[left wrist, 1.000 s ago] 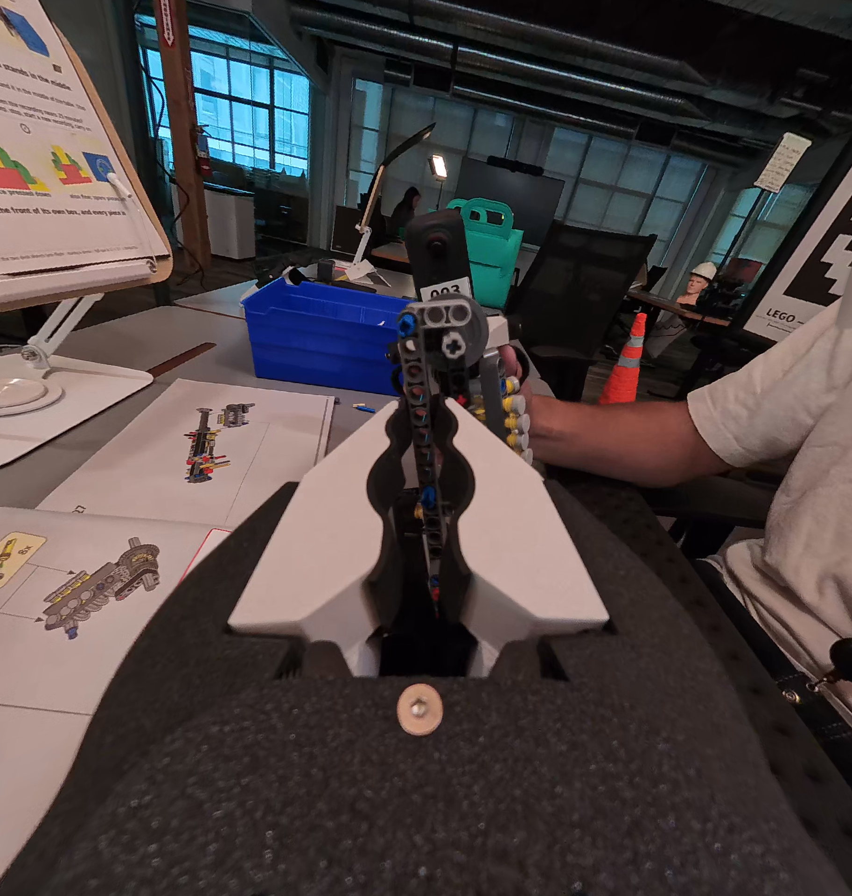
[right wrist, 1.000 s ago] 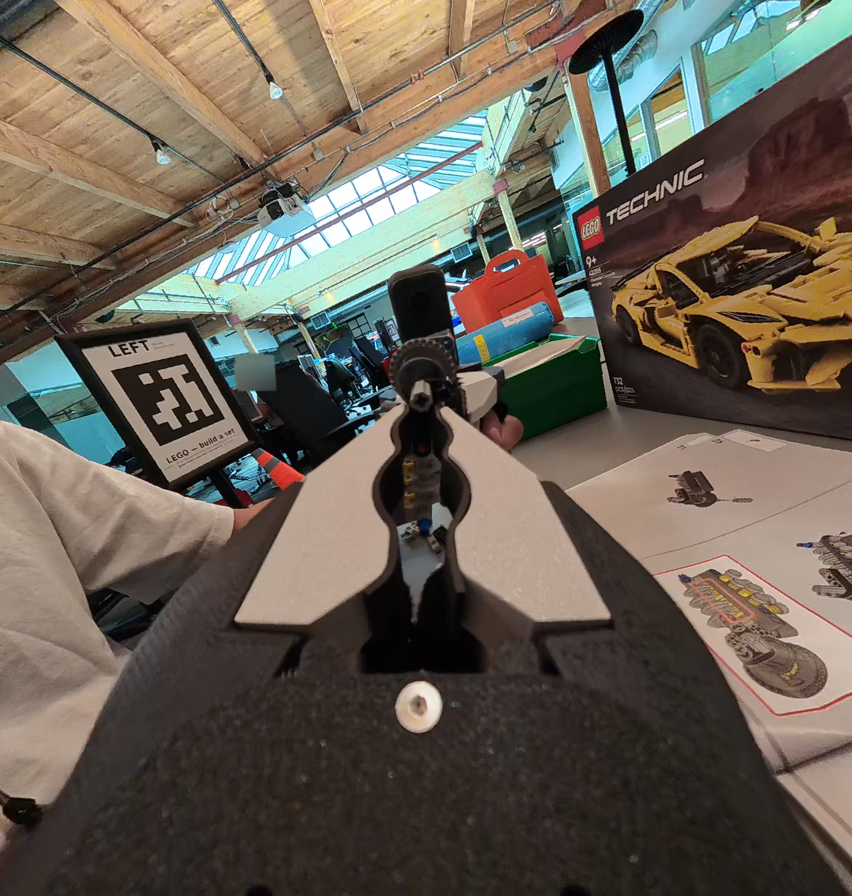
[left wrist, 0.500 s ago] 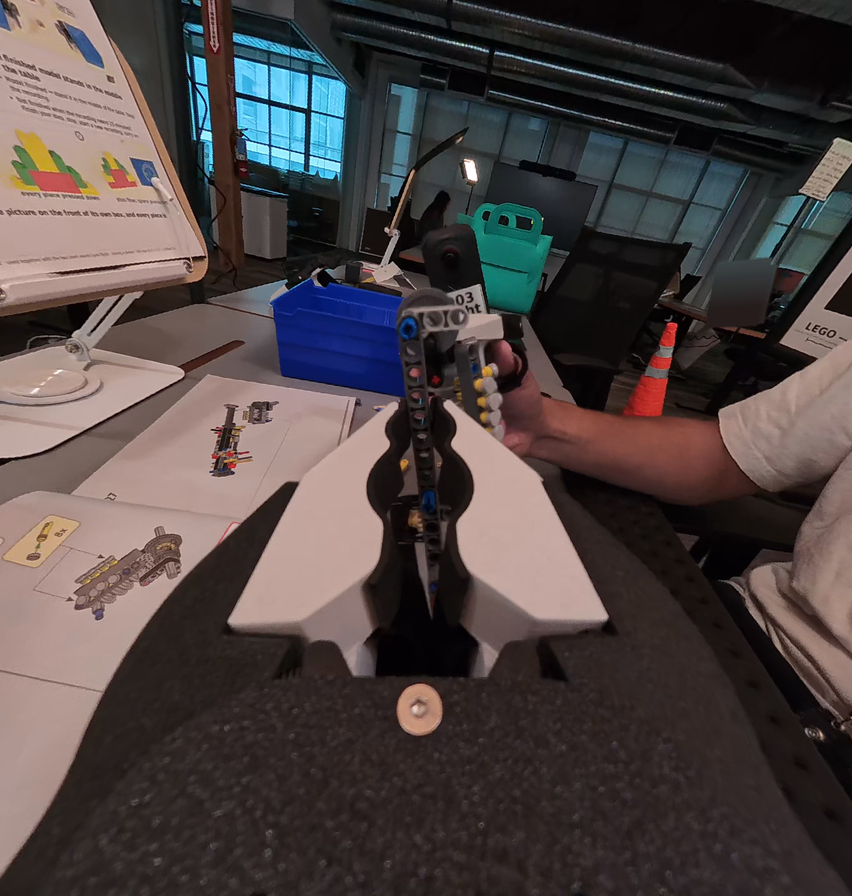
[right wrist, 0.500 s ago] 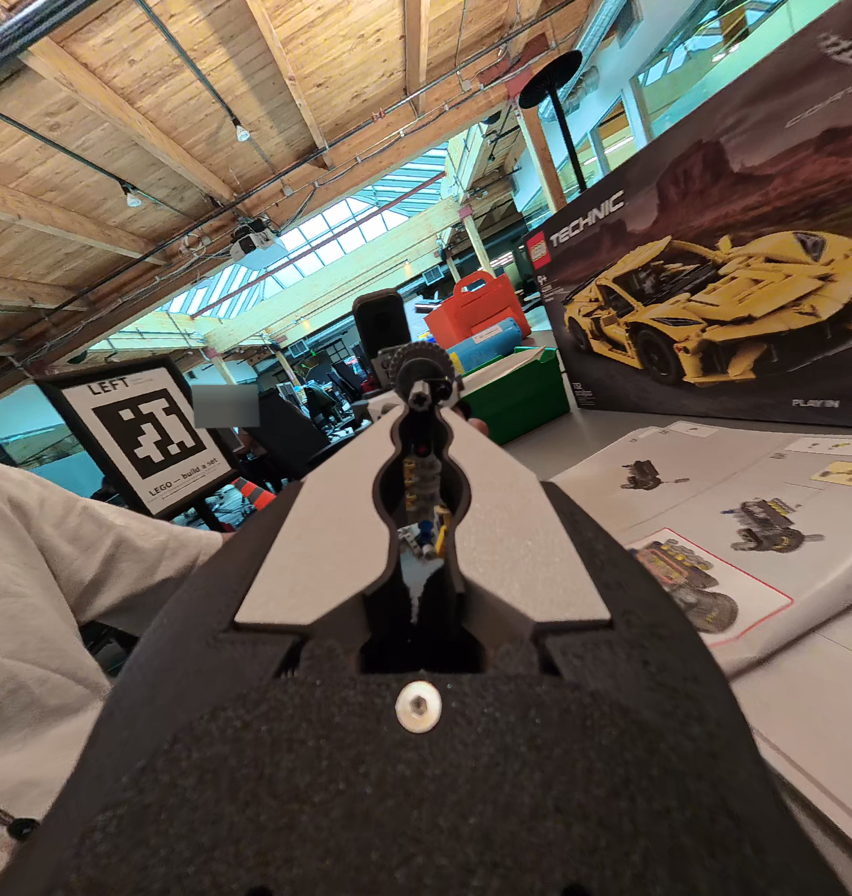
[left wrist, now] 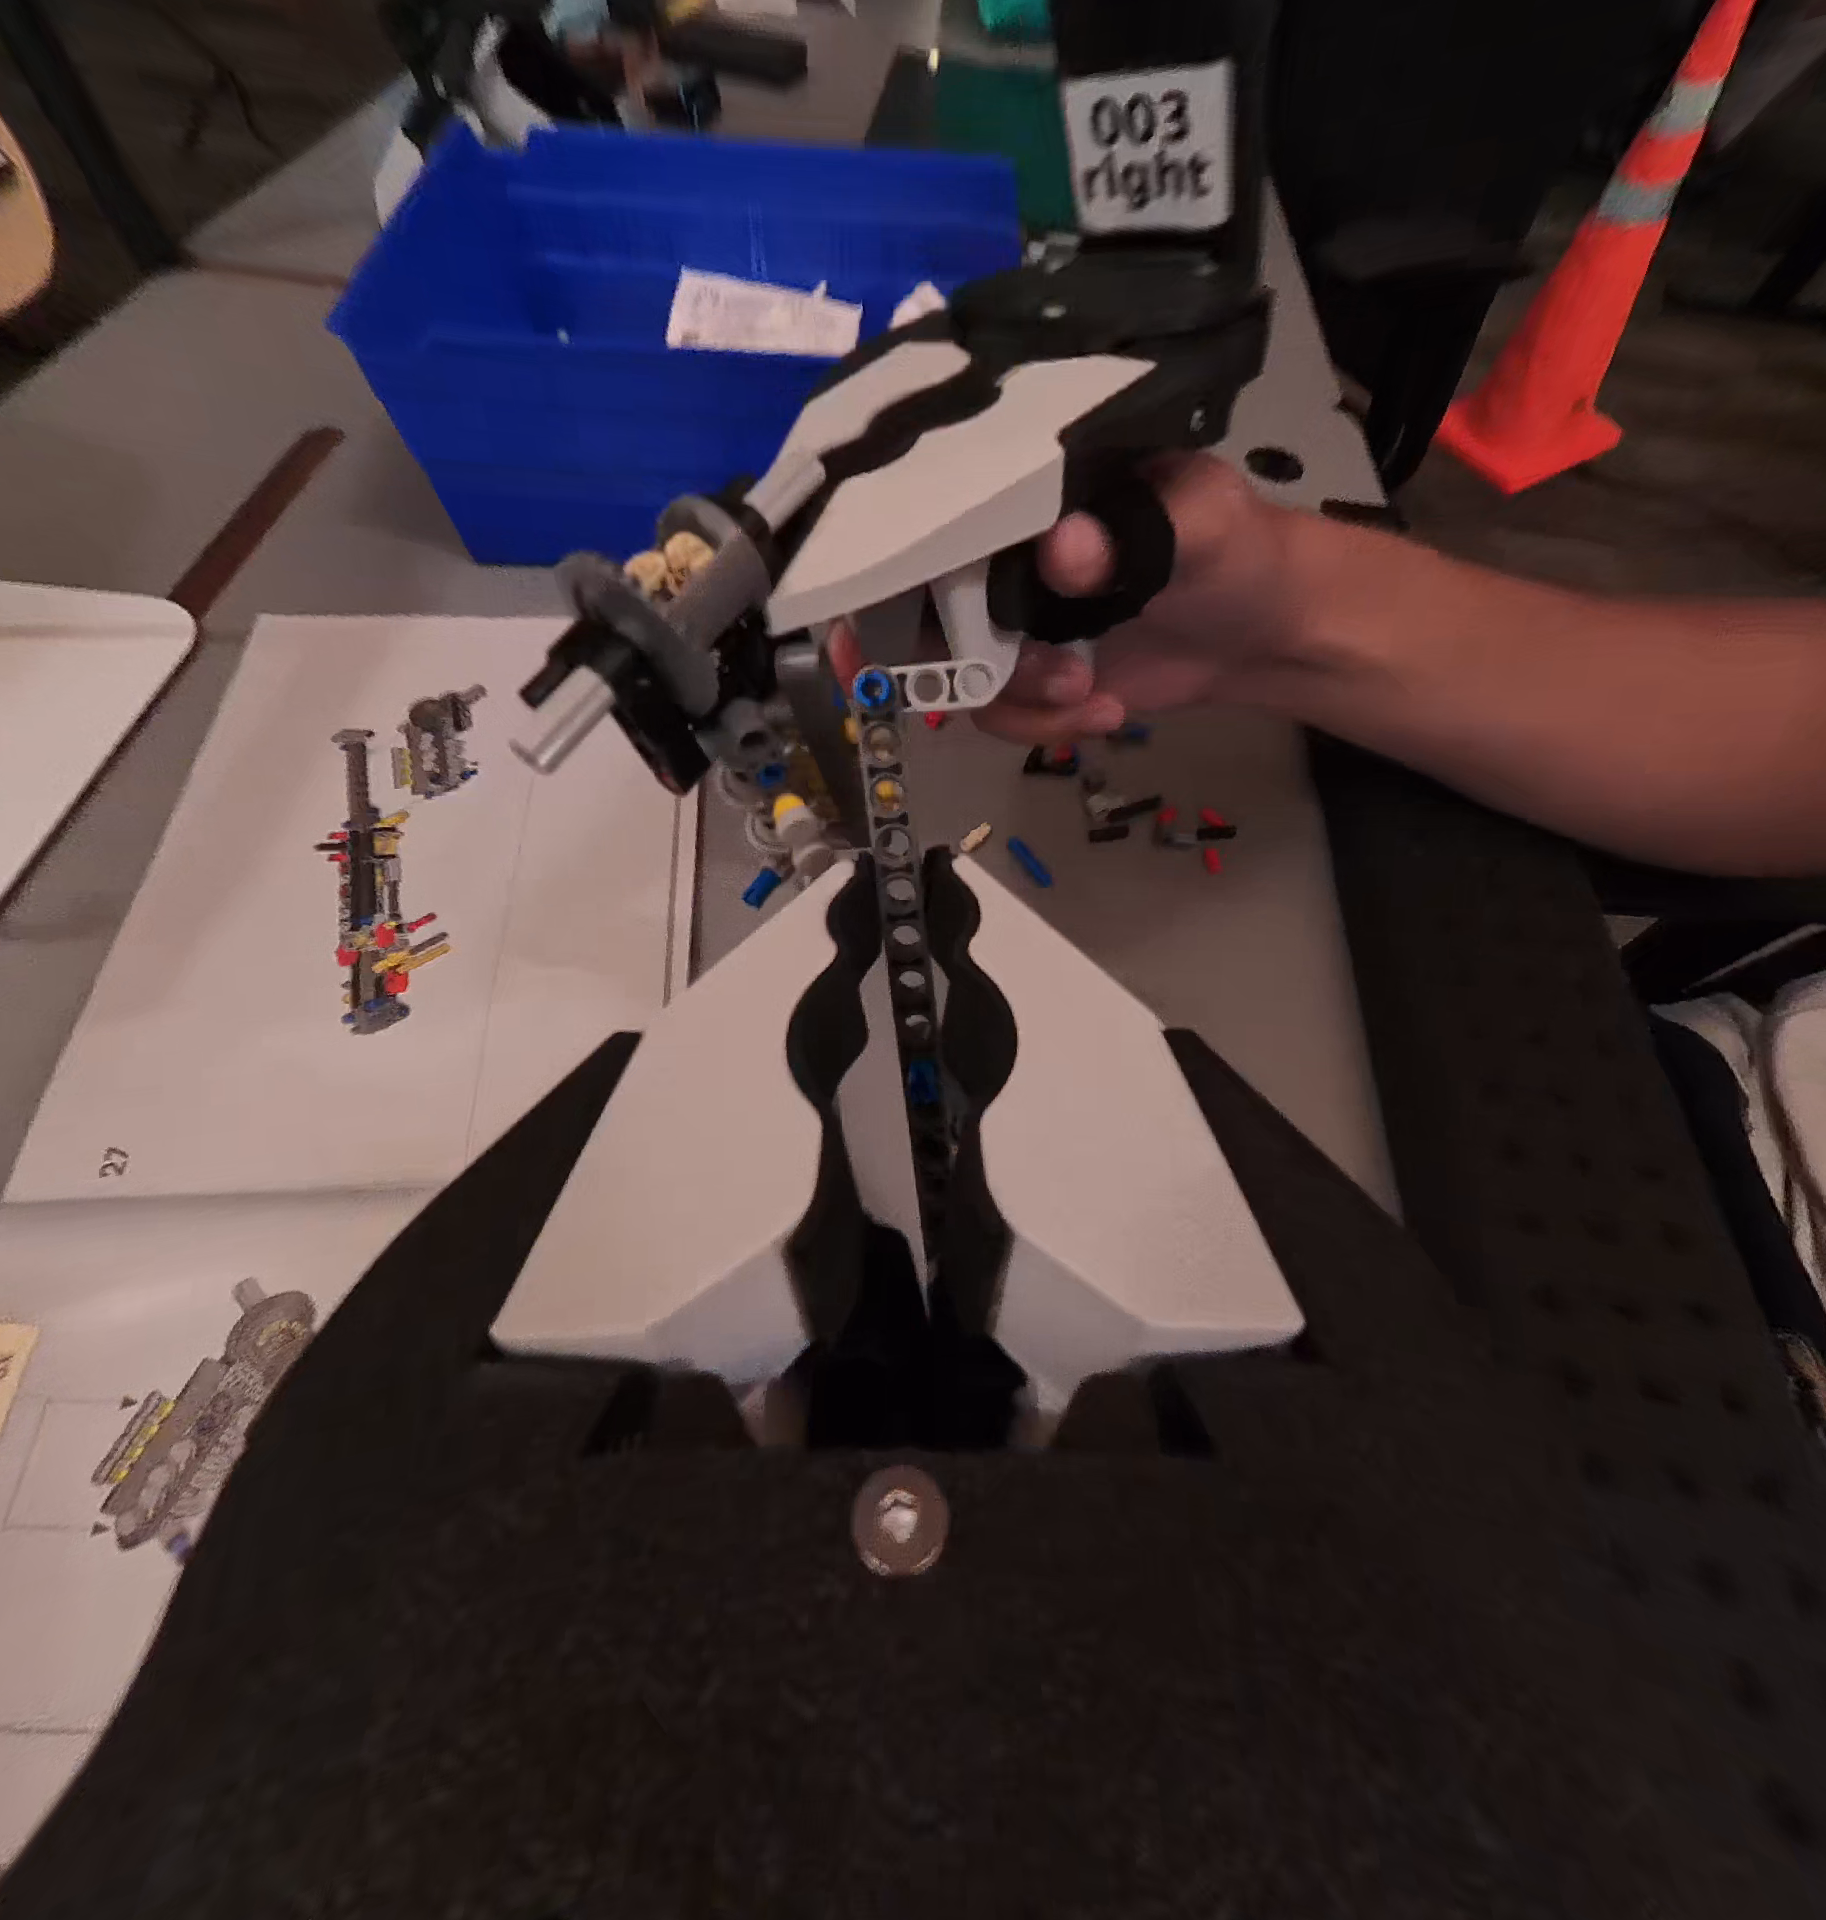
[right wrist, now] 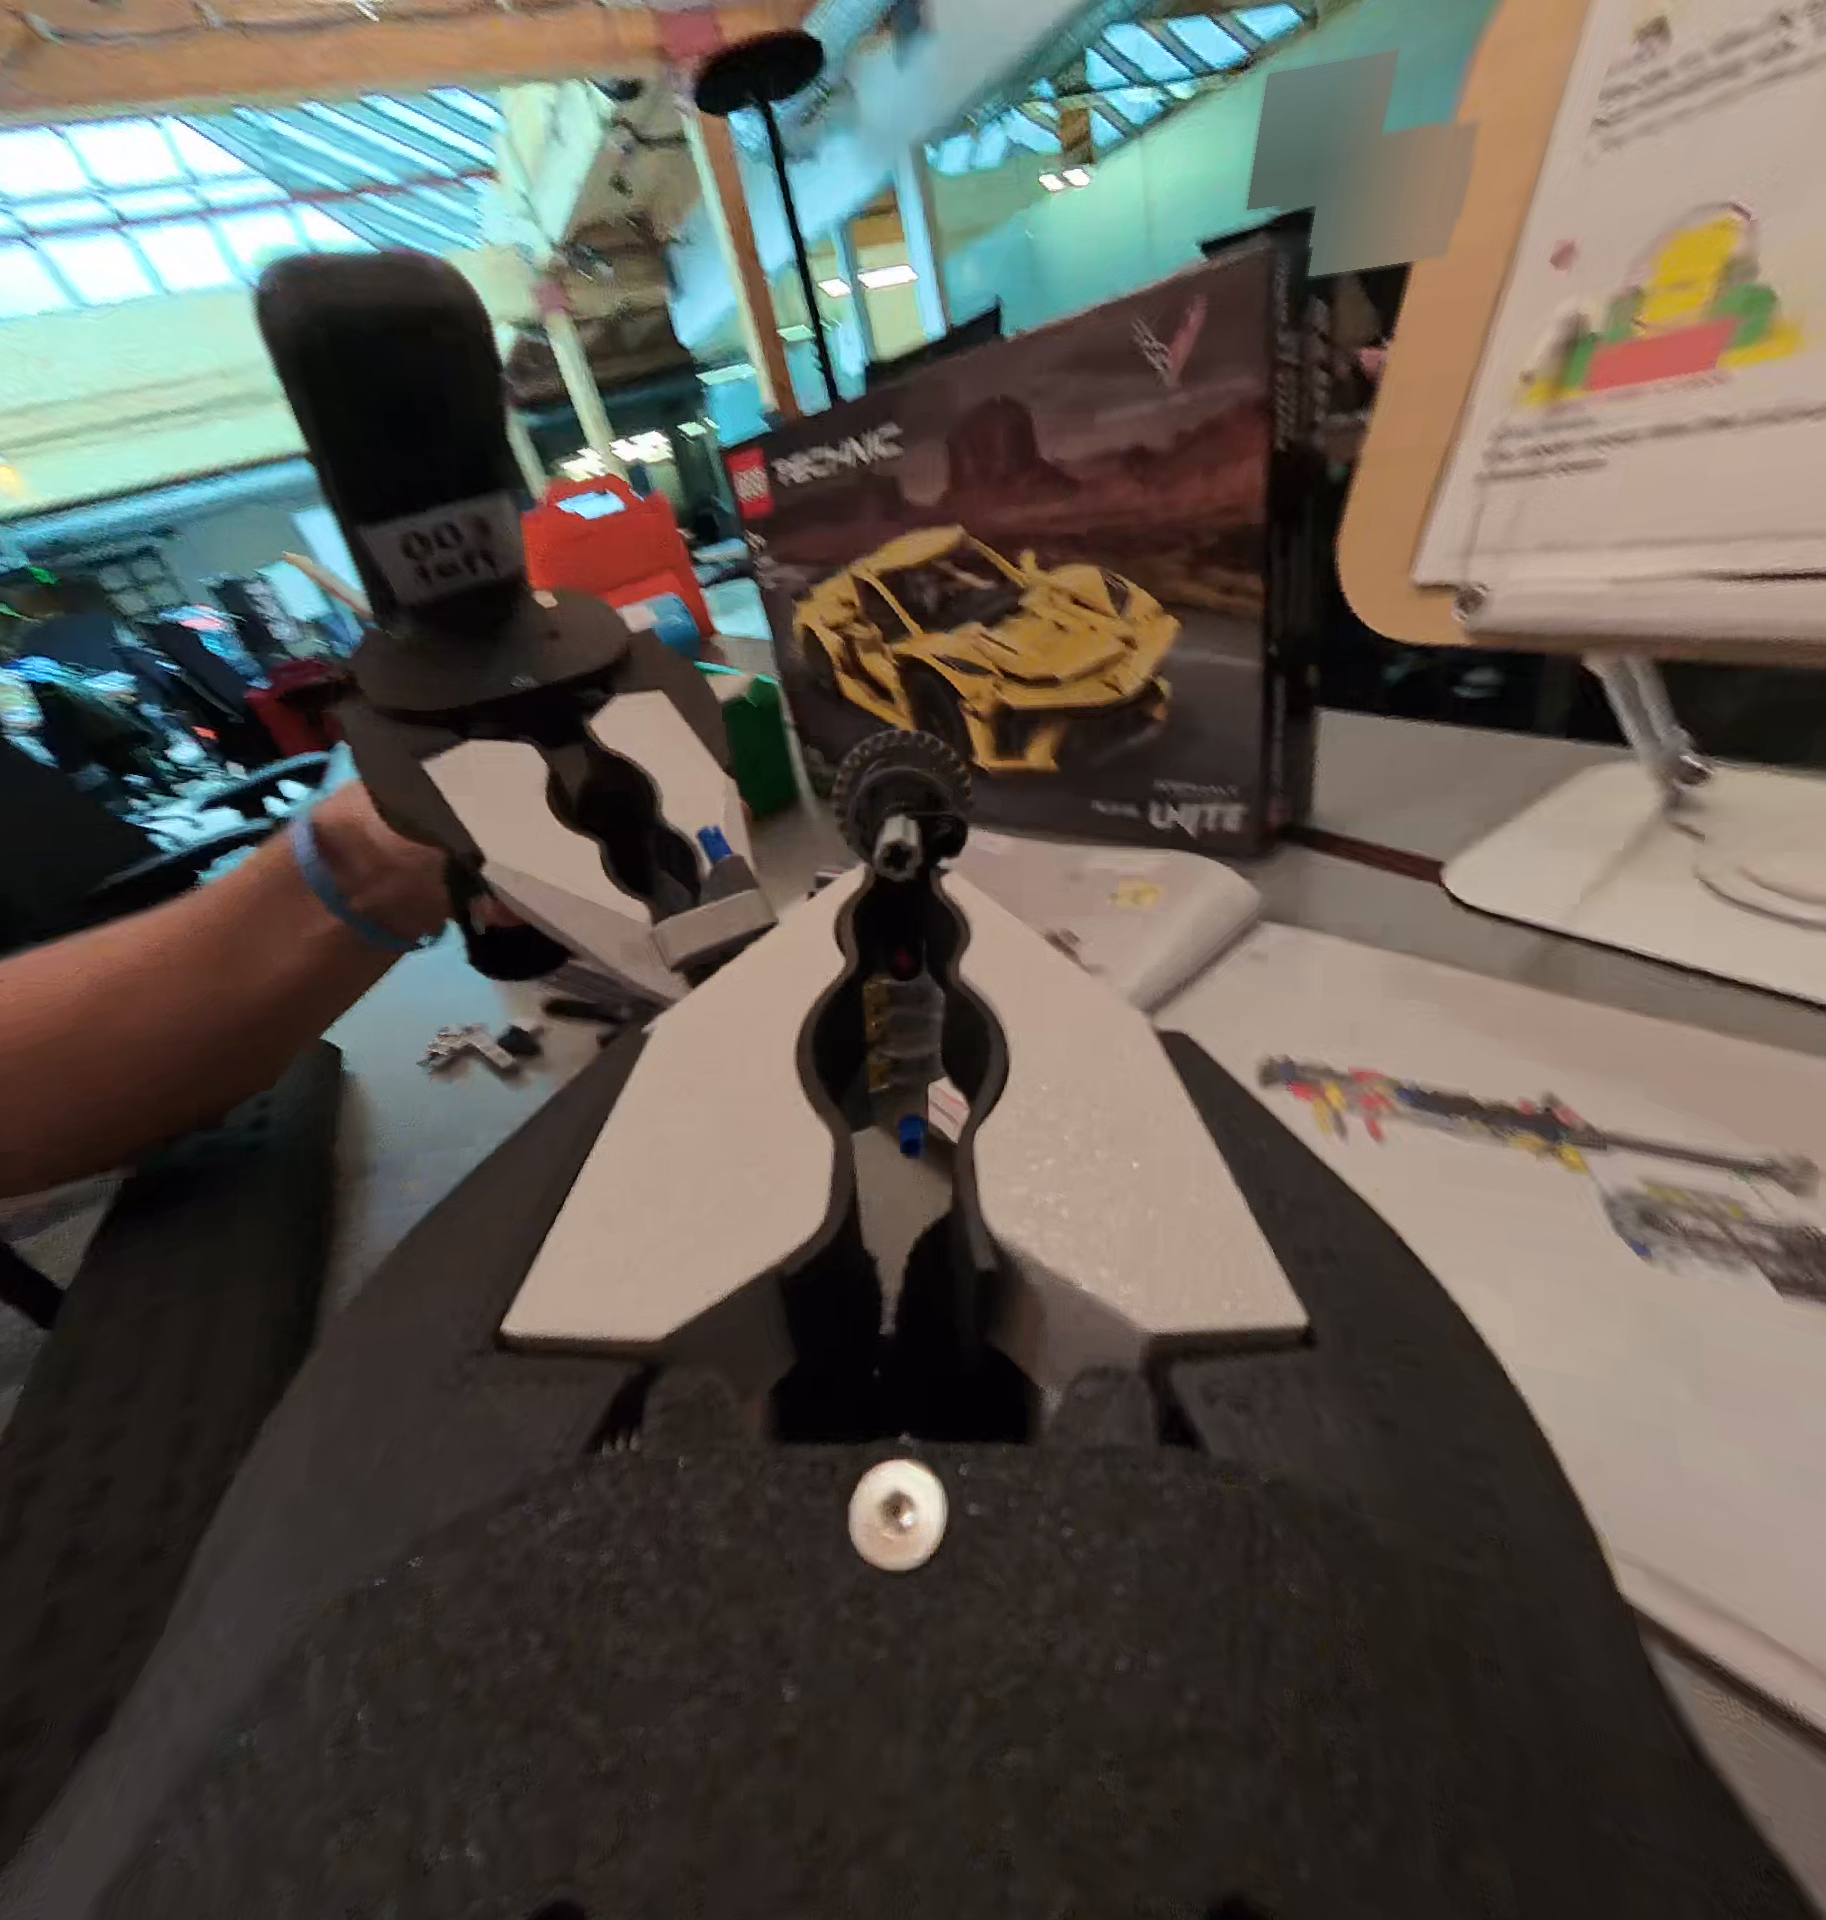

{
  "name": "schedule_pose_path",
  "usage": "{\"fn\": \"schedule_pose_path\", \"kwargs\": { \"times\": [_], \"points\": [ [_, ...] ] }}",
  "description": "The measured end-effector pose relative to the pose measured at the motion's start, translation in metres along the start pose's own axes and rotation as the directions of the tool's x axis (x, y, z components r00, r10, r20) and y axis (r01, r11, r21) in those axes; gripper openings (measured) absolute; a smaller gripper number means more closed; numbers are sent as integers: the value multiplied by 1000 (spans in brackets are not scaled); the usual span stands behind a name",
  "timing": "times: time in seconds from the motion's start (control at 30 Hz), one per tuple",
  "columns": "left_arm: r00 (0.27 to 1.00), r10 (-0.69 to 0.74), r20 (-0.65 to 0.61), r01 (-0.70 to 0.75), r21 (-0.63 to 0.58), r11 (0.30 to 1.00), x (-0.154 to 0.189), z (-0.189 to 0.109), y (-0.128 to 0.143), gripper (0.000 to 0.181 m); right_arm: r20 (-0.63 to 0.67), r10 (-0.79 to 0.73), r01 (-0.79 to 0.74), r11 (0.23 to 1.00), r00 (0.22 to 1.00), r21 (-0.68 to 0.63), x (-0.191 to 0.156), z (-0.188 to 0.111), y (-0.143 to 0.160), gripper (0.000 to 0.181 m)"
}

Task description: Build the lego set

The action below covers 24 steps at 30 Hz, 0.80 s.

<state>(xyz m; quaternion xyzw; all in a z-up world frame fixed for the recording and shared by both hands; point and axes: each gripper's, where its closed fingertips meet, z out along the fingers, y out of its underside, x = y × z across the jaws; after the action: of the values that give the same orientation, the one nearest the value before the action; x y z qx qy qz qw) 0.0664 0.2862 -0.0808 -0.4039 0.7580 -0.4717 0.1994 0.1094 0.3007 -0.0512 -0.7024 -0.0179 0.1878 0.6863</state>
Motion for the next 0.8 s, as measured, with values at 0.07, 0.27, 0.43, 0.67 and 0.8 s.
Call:
{"fn": "schedule_pose_path", "kwargs": {
  "times": [0.07, 0.27, 0.43, 0.67, 0.8],
  "points": [
    [1000, -21, -3, 21, -102, 995, -2, 24, 5, 7, -115, -9, -1, 996, 993, -87, 16, -19, 17, 6],
    [993, 110, -51, -120, -505, 855, 4, 75, 52, 6, -541, -166, 102, 984, 825, -146, 72, -98, 19, 6],
    [972, 168, -165, -235, -679, 695, 20, 82, 79, 6, -576, -98, 154, 987, 812, 50, 61, -105, 0, 6],
    [950, 123, -287, -303, -754, 583, 31, 85, 100, 8, -546, -113, 180, 981, 830, 70, 57, -107, -4, 6],
    [935, 114, -336, -340, -755, 561, 35, 87, 102, 8, -536, -134, 188, 981, 834, 47, 58, -107, -1, 6]
  ]
}}
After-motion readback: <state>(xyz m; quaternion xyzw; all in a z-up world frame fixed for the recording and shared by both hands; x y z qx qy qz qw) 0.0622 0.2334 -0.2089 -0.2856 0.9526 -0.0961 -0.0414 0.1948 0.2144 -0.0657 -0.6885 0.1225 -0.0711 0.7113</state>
